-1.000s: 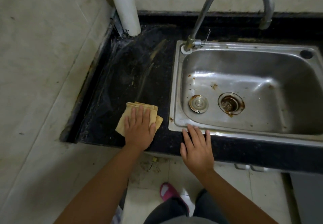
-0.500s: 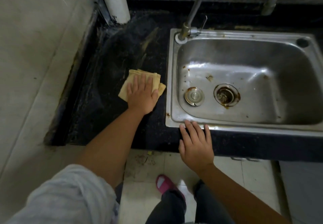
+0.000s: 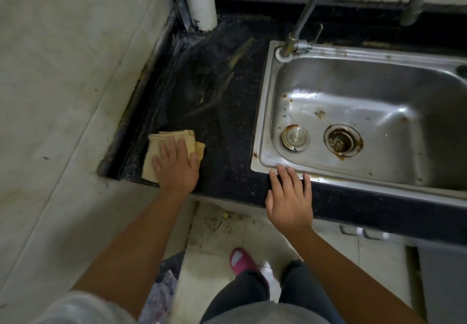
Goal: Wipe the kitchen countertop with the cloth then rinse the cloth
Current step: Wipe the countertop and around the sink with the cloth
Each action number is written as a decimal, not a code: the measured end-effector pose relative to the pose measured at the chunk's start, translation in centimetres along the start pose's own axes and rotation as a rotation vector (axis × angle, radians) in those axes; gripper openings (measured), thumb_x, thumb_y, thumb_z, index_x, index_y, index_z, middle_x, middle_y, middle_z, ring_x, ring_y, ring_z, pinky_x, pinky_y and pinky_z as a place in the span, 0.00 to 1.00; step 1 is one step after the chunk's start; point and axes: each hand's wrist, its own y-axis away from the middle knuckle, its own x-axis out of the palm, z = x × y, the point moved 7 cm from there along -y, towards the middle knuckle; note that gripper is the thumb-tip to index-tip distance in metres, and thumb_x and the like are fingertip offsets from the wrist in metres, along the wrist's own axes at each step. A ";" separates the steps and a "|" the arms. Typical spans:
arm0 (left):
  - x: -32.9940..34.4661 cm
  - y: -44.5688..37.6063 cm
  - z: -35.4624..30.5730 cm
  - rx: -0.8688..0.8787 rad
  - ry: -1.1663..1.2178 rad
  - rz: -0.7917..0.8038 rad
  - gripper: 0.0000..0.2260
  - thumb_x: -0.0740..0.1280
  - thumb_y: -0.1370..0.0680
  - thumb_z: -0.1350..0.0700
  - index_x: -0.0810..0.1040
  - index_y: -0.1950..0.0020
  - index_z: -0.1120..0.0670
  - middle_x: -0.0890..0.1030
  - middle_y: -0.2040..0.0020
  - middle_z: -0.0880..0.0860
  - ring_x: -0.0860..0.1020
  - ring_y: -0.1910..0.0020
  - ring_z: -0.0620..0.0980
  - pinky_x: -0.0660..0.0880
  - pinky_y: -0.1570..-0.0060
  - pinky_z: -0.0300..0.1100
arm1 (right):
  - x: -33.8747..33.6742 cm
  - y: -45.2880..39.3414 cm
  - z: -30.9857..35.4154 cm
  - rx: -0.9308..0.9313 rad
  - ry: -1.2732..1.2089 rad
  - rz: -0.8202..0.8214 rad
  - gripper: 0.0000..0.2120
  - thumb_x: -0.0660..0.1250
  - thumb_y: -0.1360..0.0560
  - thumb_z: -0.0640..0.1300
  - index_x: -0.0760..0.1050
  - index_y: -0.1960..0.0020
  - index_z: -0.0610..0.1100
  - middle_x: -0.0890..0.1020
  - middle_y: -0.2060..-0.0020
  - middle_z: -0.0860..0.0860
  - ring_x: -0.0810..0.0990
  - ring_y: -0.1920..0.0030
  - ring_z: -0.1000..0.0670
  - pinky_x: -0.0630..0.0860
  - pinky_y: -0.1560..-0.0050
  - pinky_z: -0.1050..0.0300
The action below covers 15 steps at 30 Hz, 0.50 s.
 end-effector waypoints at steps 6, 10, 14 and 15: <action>3.4 5.5 -7.7 0.245 -0.093 0.078 0.39 0.27 0.35 0.42 0.42 0.24 0.53 0.43 0.24 0.55 0.42 0.25 0.54 0.38 0.29 0.52 | -0.3 -1.0 -0.3 0.016 -0.044 -0.001 0.21 0.55 0.29 0.47 0.79 0.44 0.39 0.81 0.44 0.42 0.70 0.39 0.44 0.60 0.38 0.42; 2.8 5.0 -6.0 0.320 -0.169 0.081 0.27 0.39 0.22 0.42 0.44 0.24 0.50 0.43 0.23 0.52 0.42 0.25 0.52 0.40 0.29 0.51 | 0.0 -0.1 -0.2 0.025 -0.062 0.050 0.22 0.54 0.29 0.47 0.78 0.43 0.39 0.81 0.43 0.42 0.67 0.39 0.45 0.59 0.37 0.42; 0.9 2.6 -1.3 0.189 -0.155 0.067 0.26 0.41 0.21 0.44 0.45 0.24 0.50 0.44 0.23 0.51 0.43 0.25 0.52 0.41 0.29 0.50 | -0.1 1.0 0.0 0.054 -0.061 0.103 0.23 0.53 0.29 0.48 0.78 0.43 0.40 0.80 0.43 0.42 0.67 0.38 0.45 0.57 0.36 0.43; 0.3 1.6 0.0 0.165 -0.155 0.061 0.24 0.43 0.20 0.45 0.46 0.24 0.50 0.44 0.23 0.51 0.43 0.25 0.52 0.41 0.29 0.51 | 0.0 1.1 0.2 0.069 -0.062 0.120 0.23 0.53 0.29 0.48 0.78 0.43 0.40 0.80 0.43 0.42 0.68 0.38 0.45 0.56 0.34 0.43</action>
